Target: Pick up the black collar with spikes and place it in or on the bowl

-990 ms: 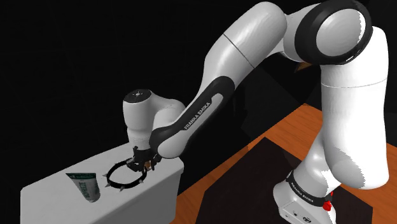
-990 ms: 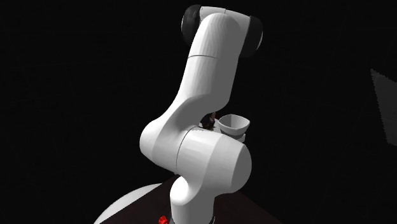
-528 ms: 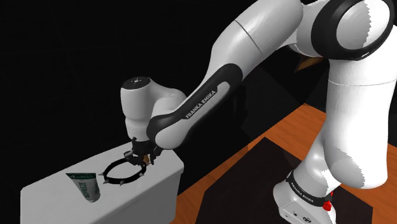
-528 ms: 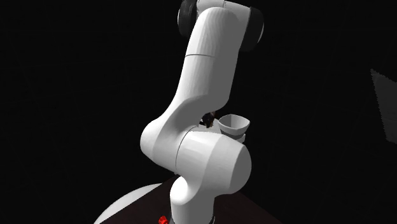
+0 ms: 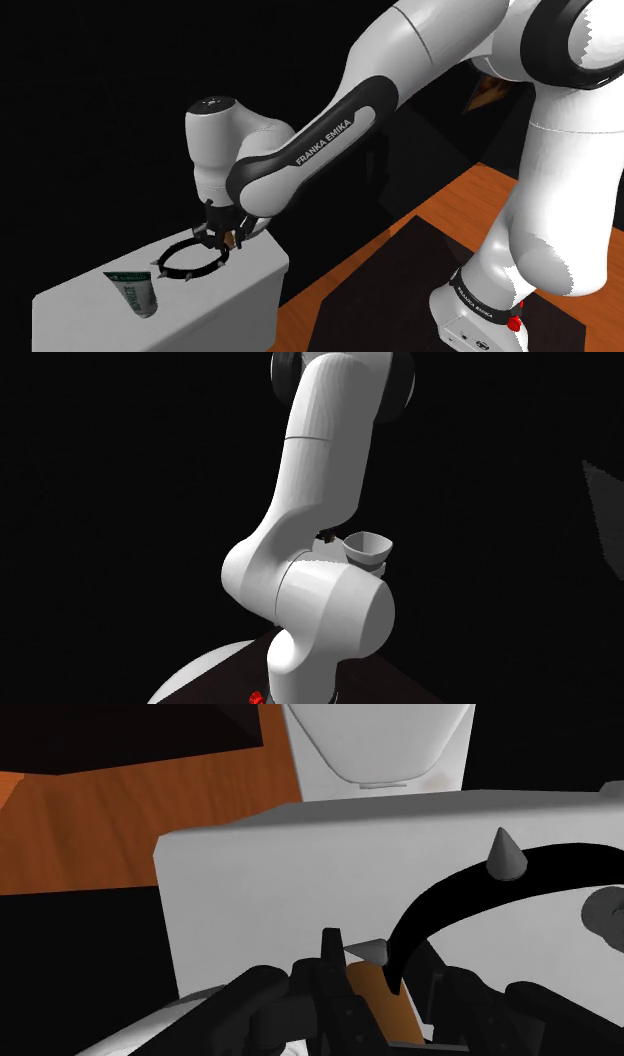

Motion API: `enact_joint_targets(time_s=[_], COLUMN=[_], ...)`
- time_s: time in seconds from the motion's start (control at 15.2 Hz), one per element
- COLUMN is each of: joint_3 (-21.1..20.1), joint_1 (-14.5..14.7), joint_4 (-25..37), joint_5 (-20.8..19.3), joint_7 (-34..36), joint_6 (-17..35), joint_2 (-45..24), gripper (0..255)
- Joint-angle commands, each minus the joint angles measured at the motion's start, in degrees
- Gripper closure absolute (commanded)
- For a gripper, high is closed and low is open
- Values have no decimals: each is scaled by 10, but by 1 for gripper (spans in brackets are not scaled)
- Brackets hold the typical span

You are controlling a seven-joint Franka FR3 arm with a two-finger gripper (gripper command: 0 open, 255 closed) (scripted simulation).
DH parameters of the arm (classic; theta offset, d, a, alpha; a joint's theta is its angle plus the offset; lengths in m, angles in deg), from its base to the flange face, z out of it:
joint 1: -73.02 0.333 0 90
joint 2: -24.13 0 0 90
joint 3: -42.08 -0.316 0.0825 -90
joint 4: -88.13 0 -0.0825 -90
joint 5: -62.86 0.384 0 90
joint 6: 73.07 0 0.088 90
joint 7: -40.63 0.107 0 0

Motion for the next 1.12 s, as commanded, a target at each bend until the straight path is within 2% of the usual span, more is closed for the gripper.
enact_joint_targets(time_s=[0.0, 0.66, 1.06], joint_3=[-3, -17, 6], joint_1=[-3, -14, -72], joint_4=[4, 24, -12], joint_5=[7, 40, 63], joint_7=[-5, -27, -119], joint_6=[-13, -73, -63], joint_2=[9, 56, 89], gripper=[255, 255, 255])
